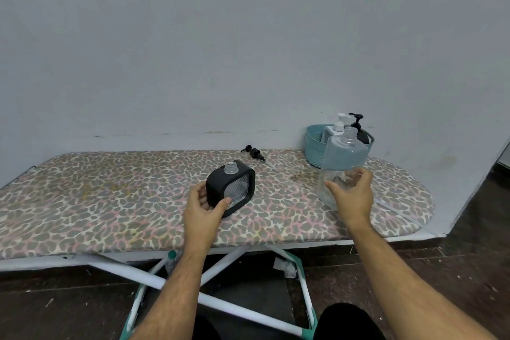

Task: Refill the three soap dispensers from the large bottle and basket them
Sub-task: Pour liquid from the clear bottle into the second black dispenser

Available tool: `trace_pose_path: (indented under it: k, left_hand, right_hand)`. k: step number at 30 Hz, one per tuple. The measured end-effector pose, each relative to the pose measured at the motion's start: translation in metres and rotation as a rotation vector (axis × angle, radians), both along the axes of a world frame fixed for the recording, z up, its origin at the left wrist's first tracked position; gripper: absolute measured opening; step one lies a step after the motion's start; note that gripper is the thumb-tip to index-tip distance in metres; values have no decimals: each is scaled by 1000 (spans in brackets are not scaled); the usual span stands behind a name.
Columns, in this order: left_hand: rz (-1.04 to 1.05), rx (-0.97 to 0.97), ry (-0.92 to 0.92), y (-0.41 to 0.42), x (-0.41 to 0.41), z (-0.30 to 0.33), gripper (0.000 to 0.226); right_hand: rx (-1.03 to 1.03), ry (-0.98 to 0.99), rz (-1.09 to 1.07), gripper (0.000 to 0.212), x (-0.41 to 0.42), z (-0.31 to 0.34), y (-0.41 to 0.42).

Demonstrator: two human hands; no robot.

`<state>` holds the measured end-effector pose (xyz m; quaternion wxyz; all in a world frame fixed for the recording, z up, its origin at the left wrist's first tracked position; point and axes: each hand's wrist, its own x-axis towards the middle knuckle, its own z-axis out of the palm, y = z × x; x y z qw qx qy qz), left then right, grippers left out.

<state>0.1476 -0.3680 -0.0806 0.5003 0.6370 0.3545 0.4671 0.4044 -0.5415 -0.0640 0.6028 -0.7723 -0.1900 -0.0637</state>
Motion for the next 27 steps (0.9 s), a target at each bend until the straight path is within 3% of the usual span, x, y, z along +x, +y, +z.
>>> trace_pose_path:
  k: [12, 17, 21, 24, 27]
  left_hand:
    - [11, 5, 32, 1, 0, -1, 61]
    - [7, 8, 36, -1, -1, 1, 60]
    - [4, 5, 30, 0, 0, 1, 60]
    - [1, 3, 27, 0, 0, 1, 60]
    - [-8, -2, 32, 1, 0, 2, 60]
  right_hand:
    - [-71, -24, -39, 73, 11, -1, -4]
    - [-85, -97, -121, 106, -1, -3, -4]
    - [-41, -408, -260, 74, -39, -4, -2]
    - [-26, -532, -131, 47, -62, -10, 10]
    - [-92, -533, 70, 36, -80, -12, 28]
